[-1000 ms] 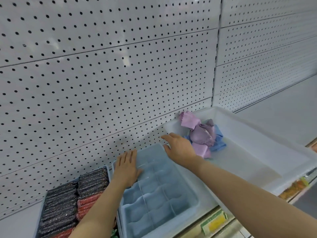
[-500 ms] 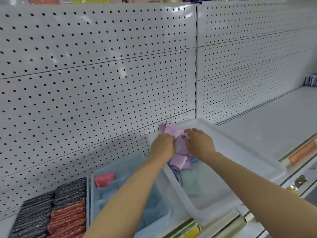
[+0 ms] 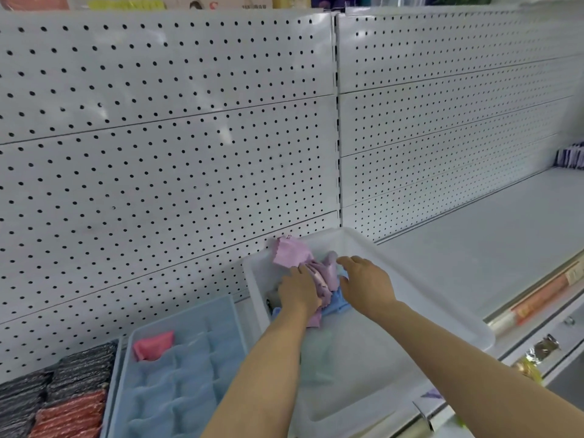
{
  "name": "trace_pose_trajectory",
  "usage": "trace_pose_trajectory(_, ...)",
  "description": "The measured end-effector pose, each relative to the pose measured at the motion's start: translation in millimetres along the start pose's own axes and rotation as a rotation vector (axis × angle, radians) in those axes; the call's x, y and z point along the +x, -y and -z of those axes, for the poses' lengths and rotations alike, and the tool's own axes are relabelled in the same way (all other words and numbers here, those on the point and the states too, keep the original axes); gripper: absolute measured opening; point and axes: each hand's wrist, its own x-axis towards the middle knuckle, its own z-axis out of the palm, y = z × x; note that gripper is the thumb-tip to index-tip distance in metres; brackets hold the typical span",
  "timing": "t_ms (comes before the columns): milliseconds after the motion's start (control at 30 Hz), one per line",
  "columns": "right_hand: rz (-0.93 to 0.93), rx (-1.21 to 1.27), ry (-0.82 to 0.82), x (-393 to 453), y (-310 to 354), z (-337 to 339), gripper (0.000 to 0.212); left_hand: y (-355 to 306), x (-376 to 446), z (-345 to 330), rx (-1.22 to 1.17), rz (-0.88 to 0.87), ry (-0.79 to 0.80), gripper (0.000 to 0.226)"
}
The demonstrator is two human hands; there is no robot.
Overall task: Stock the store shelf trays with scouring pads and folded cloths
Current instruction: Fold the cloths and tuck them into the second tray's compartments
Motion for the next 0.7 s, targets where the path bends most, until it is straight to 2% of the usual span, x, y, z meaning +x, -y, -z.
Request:
trace_pose_trajectory(133, 0.018, -0.005, 0.019, 2.8, -3.8, -5.8, 0.048, 4.3, 3.0, -7.3, 0.003, 0.037, -0.051, 0.06)
trace_pose_trajectory(233, 0.021, -0.012, 0.049, 3.3, -6.5, -8.8, 0.05, 10.3, 10.7, -4.7, -0.127, 0.06, -0.036, 0.047)
trace_pose_trajectory(300, 0.027, -0.006, 0.063, 3.2, -6.9, -11.0, 0.051, 11.6, 16.1, -0.5, -0.279, 0.084, 0.04, 0.063)
trace_pose_trajectory(367, 0.038, -0.001, 0.064, 3.7, -5.9, -12.8, 0.051, 8.5, 21.3, 8.3, -0.557, 0.182, 0.176, 0.078)
trace_pose_trajectory(433, 0.05, 0.003, 0.056, 4.0, -4.3, -14.5, 0.05, 7.5, 28.3, 16.6, -0.848, 0.286, 0.198, 0.06)
trace_pose_trajectory(500, 0.063, 0.007, 0.058, 2.7, -2.1, -15.6, 0.048, 10.9, 37.1, 21.7, -0.959, 0.397, 0.102, 0.034)
trace_pose_trajectory(567, 0.079, 0.023, 0.074, 0.9, -0.1, -15.3, 0.046, 18.2, 44.8, 17.9, -0.991, 0.515, 0.047, 0.04)
trace_pose_trajectory(633, 0.085, 0.032, 0.089, -0.6, 0.3, -15.5, 0.044, 21.6, 48.5, 9.3, -1.057, 0.551, 0.197, 0.048)
trace_pose_trajectory(700, 0.076, 0.028, 0.11, -1.3, -0.2, -16.9, 0.039, 32.9, 75.6, -27.5, -1.135, 0.586, 0.297, 0.065)
